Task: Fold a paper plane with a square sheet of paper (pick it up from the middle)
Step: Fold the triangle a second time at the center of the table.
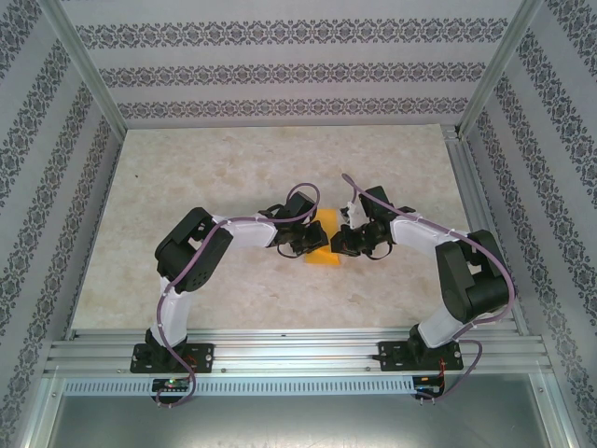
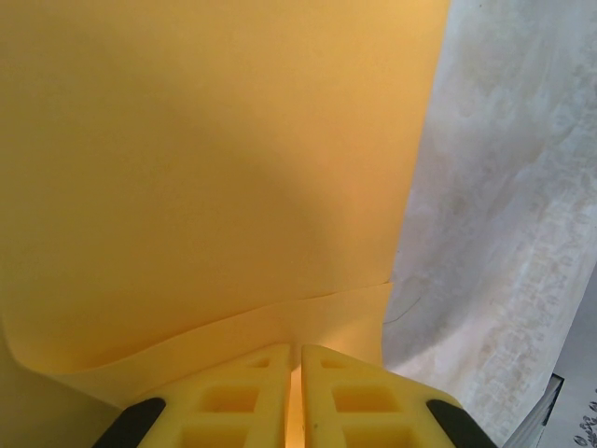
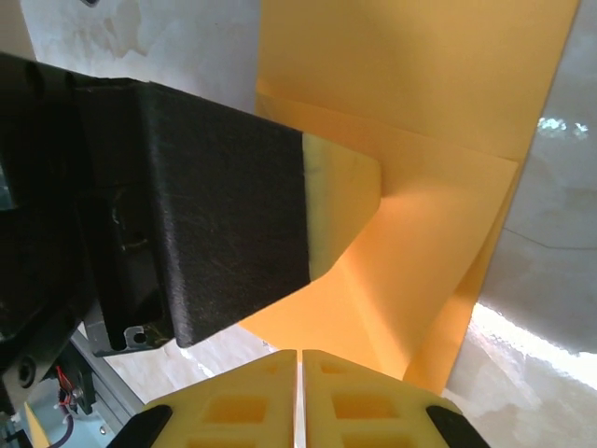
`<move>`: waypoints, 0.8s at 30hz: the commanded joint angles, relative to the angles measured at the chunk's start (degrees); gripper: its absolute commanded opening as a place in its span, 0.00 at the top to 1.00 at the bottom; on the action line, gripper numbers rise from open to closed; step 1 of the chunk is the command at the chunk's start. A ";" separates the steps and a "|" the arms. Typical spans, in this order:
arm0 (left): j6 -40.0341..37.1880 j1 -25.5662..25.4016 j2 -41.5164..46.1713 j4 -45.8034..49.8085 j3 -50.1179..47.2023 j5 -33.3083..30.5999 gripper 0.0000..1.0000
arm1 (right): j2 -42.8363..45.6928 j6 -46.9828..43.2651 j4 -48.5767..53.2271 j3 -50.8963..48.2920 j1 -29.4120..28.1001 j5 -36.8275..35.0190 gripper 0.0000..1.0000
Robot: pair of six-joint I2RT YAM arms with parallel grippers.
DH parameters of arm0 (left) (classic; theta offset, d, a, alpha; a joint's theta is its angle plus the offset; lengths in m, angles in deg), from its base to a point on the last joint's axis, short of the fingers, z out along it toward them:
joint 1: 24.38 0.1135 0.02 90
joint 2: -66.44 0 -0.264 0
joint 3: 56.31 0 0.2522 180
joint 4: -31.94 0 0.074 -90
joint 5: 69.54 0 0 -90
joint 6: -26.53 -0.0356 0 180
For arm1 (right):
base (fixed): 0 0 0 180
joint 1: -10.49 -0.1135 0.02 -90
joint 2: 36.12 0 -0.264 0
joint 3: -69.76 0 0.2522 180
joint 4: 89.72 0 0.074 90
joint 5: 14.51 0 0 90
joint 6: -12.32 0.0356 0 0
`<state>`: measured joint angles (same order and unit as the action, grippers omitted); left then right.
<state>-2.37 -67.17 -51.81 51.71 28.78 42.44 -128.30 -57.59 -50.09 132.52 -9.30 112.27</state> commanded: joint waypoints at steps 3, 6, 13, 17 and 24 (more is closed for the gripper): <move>-1.35 -0.81 -1.35 1.27 0.11 -0.14 0.86 | -2.44 1.20 -2.33 -0.77 -0.88 0.77 0.88; -1.42 -0.81 -1.42 1.25 0.15 -0.02 0.85 | -3.30 0.71 -1.61 -1.18 -0.90 -0.55 0.88; -1.62 -0.81 -1.41 1.34 0.08 -0.11 0.85 | -4.87 -0.50 0.41 -2.21 -0.87 -3.00 0.88; -1.51 -0.81 -1.69 1.13 0.15 0.08 0.86 | -5.33 -0.98 2.04 -2.48 -0.69 -5.30 0.87; -1.43 -0.81 -1.79 1.03 0.13 0.02 0.86 | -7.02 -1.46 4.74 -2.79 -0.85 -8.74 0.87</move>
<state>-2.59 -67.17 -51.86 51.68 28.78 42.61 -133.59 -57.87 -48.58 130.70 -9.76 107.94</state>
